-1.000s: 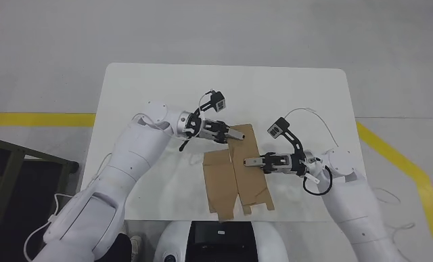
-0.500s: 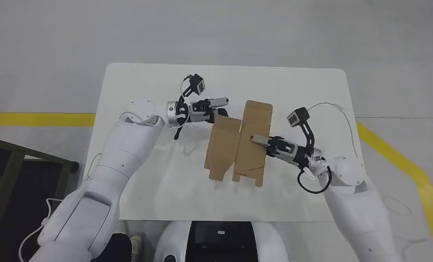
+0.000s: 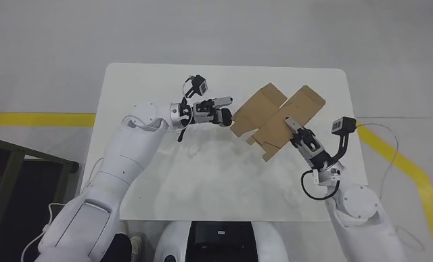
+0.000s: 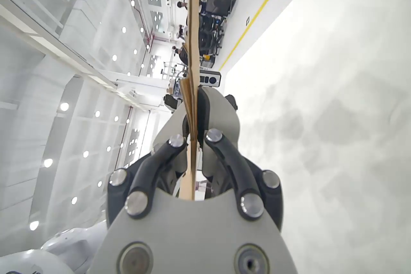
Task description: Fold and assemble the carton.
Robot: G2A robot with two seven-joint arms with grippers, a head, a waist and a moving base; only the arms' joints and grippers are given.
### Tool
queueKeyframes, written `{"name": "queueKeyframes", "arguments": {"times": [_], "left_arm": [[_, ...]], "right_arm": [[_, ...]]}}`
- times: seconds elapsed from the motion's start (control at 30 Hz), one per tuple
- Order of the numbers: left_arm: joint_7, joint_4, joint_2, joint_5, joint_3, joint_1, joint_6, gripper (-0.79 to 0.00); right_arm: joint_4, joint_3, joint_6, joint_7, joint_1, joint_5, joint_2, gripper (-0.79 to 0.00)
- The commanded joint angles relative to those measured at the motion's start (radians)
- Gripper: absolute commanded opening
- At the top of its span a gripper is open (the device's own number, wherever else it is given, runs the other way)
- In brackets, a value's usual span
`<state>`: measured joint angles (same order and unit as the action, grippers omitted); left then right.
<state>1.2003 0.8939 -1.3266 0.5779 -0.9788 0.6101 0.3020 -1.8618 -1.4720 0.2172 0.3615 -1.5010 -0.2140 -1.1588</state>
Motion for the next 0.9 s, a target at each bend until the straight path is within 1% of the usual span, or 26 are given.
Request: {"name": "queueKeyframes", "arguments": {"times": [0.0,0.33,0.37,0.5,0.6,0.73,0.87], "left_arm": [[0.0,0.0,0.0,0.0,0.0,0.0,0.0,0.0],[0.0,0.0,0.0,0.0,0.0,0.0,0.0,0.0],[0.0,0.0,0.0,0.0,0.0,0.0,0.0,0.0],[-0.09,0.042,0.0,-0.028,0.002,0.033,-0.017,0.0],[-0.157,0.063,-0.002,-0.043,0.0,0.05,-0.006,0.0],[-0.206,0.078,-0.008,-0.061,0.011,0.064,0.002,0.0],[-0.227,0.086,-0.018,-0.082,0.036,0.061,0.004,0.0]], "right_arm": [[0.001,0.0,-0.001,0.002,0.001,-0.001,0.0,-0.785],[0.001,0.0,-0.001,0.002,0.001,-0.001,0.0,-0.785],[-0.002,0.0,-0.007,-0.012,-0.001,0.005,-0.001,-0.785],[-0.026,0.019,-0.022,-0.077,-0.024,-0.005,-0.007,-0.785],[-0.034,0.039,-0.027,-0.116,-0.035,-0.006,-0.013,-0.785],[-0.029,0.07,-0.017,-0.131,-0.033,0.003,-0.018,-0.785],[-0.017,0.106,-0.02,-0.14,-0.016,0.01,-0.025,-0.785]]}}
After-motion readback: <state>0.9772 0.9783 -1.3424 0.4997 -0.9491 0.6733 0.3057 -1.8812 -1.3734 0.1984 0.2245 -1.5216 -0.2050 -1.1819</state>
